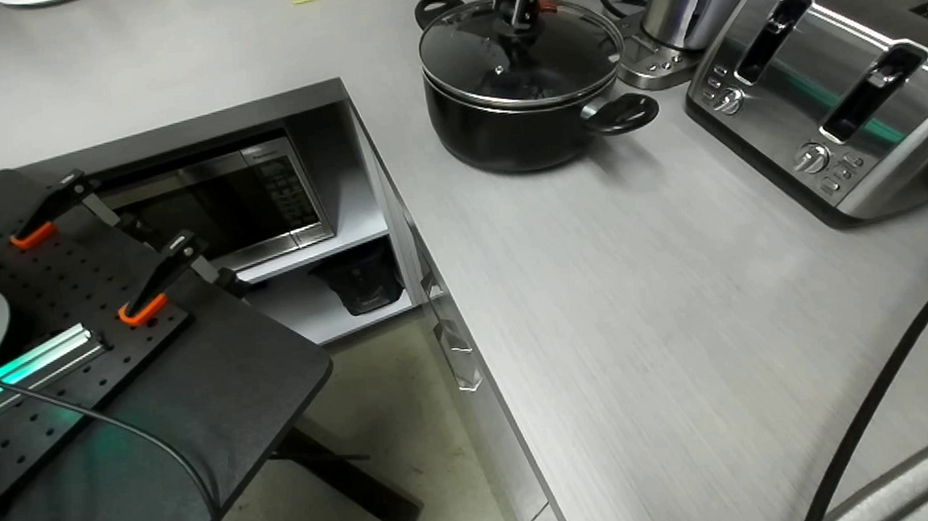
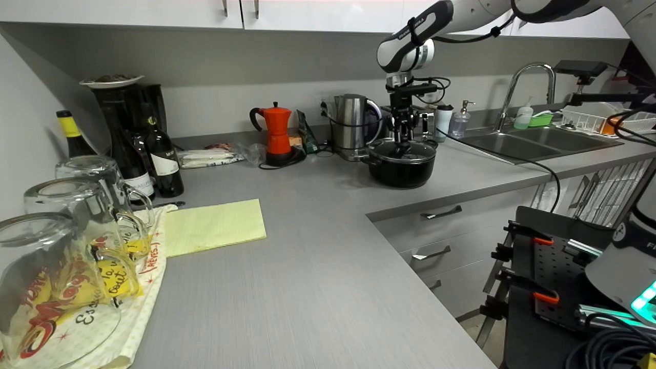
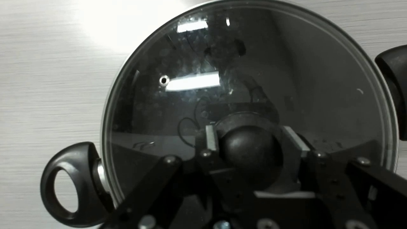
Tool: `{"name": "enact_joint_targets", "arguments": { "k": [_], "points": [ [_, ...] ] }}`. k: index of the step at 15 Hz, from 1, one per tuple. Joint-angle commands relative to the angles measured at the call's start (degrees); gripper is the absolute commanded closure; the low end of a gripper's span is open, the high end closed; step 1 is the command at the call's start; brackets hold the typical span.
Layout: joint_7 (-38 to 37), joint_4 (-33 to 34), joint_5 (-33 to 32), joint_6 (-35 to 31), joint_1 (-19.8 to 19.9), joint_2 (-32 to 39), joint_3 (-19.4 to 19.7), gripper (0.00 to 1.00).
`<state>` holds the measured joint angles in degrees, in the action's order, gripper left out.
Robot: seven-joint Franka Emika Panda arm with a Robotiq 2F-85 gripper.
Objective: Remove the glass lid from the pot and put it on the counter
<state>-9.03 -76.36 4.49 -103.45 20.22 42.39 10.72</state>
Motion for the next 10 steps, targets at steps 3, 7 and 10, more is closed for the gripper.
{"name": "enact_joint_targets", "arguments": {
  "k": [3,7,10],
  "points": [
    [1.9,-7.2,-1.2,-4.1,-3.0,-8.8,-0.1,0.76],
    [3.0,-7.9,-3.4,-3.9,-6.6,-11.6,-0.9,0.76],
    [4.4,-6.4,-6.0,-2.5,-10.1,-12.5,-2.4,0.76]
  ]
}}
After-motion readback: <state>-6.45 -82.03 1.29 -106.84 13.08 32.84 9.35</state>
